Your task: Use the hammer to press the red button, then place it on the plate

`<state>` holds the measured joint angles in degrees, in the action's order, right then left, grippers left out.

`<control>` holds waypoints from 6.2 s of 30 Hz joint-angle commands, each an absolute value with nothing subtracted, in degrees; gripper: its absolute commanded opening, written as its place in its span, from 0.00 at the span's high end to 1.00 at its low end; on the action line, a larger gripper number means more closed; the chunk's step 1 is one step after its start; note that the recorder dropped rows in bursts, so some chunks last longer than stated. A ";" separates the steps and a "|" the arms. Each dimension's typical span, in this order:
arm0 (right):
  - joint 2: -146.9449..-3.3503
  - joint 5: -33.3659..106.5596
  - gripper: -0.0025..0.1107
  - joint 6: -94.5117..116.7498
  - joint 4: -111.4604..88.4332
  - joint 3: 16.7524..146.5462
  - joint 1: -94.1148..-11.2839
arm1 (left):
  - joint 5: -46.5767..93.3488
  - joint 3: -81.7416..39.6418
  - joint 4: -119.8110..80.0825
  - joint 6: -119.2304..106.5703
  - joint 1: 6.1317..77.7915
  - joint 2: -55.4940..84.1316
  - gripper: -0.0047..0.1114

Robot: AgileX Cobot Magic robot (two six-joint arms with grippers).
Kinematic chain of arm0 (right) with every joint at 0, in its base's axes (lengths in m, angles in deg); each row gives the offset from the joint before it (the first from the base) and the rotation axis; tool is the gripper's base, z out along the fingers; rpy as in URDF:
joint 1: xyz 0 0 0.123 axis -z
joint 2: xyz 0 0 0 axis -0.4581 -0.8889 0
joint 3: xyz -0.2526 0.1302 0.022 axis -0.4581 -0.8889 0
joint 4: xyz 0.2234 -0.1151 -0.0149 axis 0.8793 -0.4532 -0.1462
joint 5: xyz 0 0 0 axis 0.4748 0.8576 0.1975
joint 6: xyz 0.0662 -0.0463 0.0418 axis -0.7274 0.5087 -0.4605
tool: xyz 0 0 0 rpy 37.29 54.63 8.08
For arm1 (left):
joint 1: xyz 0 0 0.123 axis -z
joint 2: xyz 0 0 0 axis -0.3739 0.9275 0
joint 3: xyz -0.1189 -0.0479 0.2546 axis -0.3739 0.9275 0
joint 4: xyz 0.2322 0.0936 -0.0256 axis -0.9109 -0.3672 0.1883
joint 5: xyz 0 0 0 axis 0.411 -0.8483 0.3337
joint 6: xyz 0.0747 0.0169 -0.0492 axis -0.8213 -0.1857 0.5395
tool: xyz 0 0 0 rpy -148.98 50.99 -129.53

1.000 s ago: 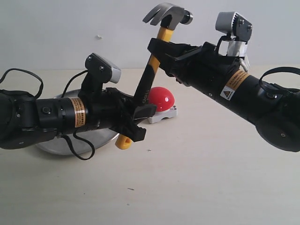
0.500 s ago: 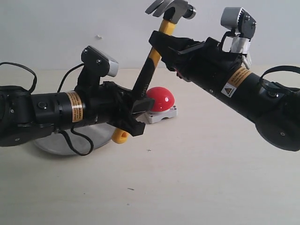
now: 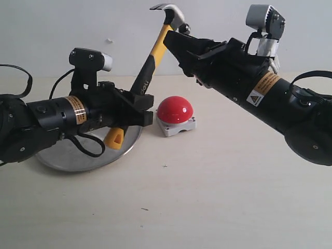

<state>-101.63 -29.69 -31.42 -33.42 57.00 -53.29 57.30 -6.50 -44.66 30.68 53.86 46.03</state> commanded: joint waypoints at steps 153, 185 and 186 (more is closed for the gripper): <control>-77.40 -0.15 0.98 62.87 35.88 57.12 -53.23 | 83.45 -1.42 -78.90 68.51 27.71 46.13 0.96; -77.40 0.46 0.98 61.23 34.61 57.12 -53.23 | 73.66 -12.03 -93.16 82.83 19.35 61.37 0.96; -77.40 0.44 0.98 61.23 34.49 57.12 -53.23 | 75.41 -12.03 -93.16 82.83 19.62 61.86 0.96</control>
<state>-77.66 0.02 61.75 35.32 57.00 -53.29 70.37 -11.26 -94.70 83.88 19.14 61.79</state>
